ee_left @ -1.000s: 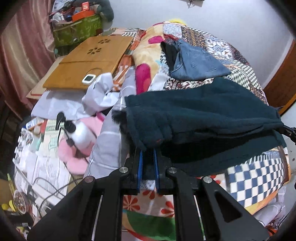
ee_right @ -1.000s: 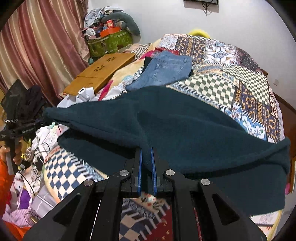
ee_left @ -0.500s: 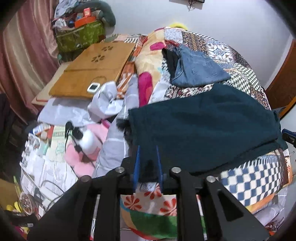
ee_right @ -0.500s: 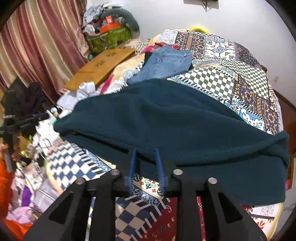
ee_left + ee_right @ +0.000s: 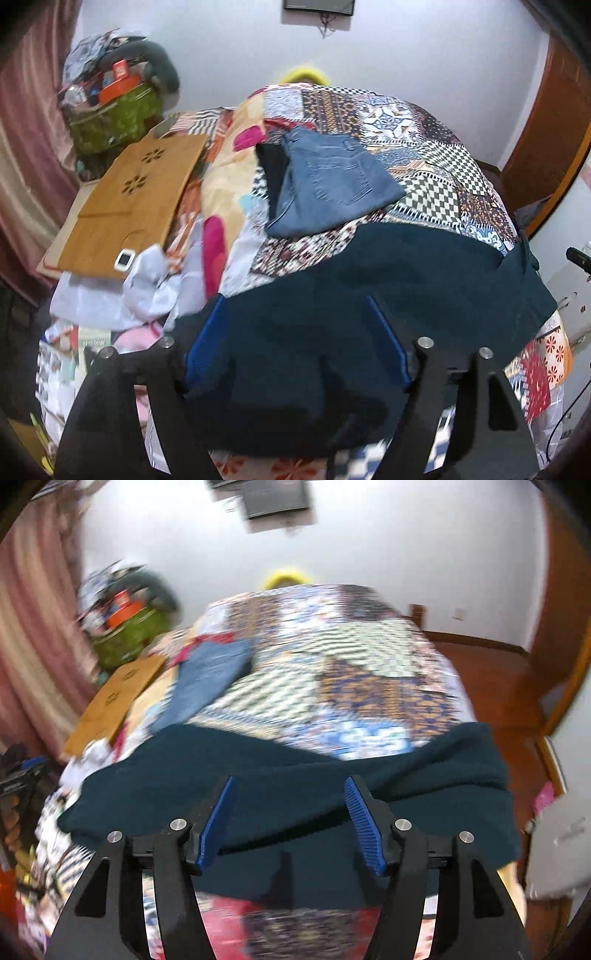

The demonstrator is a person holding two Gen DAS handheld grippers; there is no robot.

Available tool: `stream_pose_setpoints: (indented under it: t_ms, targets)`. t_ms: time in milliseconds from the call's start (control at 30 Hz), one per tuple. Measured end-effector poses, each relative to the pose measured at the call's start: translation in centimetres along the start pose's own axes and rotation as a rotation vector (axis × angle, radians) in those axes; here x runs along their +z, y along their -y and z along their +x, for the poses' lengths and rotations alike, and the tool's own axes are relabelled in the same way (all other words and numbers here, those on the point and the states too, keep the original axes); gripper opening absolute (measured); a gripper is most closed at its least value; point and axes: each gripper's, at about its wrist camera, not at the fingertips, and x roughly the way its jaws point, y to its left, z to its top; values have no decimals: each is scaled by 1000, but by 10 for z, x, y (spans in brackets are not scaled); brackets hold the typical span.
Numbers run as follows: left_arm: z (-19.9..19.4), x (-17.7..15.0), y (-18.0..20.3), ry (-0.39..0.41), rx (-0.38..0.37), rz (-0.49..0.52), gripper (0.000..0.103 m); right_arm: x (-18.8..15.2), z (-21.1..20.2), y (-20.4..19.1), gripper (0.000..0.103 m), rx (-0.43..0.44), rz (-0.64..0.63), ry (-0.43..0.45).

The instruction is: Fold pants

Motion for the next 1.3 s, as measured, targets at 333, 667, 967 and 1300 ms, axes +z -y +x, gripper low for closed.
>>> stream_pose_setpoints:
  t_ms: [333,667,967,1300]
  targets:
    - [75,53,41,-92,-32,1,80,24,48,123,61,-160,241,-49]
    - [143,59,68,-186,-19,49,80,52,160,217,61,-267,413,-169]
    - [178,57,77,-243,36,78,80,39,221,262,45,-265,569,-290]
    - [157,53,89,-227,52,121,80,40,172,243,9,-302,453,-231]
